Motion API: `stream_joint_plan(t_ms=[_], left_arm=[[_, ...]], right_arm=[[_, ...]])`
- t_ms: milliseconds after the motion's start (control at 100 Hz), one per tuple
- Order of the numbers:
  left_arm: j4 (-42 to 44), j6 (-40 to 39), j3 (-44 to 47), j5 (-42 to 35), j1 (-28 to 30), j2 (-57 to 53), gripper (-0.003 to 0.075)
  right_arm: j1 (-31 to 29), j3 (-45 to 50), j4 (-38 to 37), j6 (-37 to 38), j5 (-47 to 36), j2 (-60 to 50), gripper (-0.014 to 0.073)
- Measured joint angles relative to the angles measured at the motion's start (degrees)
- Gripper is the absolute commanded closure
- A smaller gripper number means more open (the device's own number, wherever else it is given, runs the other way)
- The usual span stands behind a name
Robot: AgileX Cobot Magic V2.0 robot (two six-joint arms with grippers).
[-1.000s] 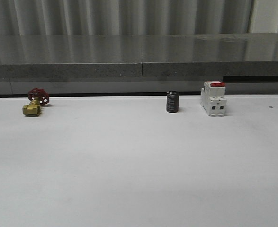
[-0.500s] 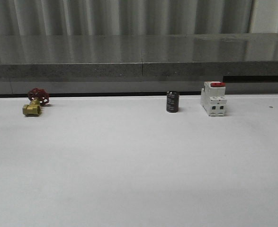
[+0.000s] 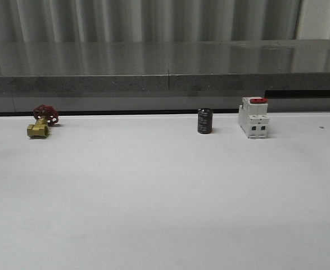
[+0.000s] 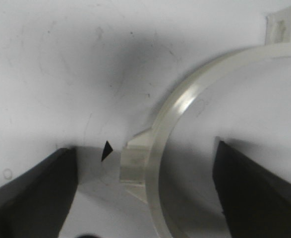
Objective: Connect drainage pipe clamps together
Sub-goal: 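Grasp the clamp half's end tab with the left gripper and lift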
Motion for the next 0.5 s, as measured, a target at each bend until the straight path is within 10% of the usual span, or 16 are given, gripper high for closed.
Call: stream_joint_plan(t_ms=[210, 500], left_arm=[[-0.5, 0.1, 0.0, 0.2, 0.0, -0.1, 0.0739], [-1.3, 0.2, 0.0, 3.4, -3.6, -7.7, 0.0741]], right_arm=[[0.0, 0.0, 0.0, 0.0, 0.0, 0.0, 0.0661], [0.0, 0.0, 0.0, 0.0, 0.0, 0.0, 0.0661]])
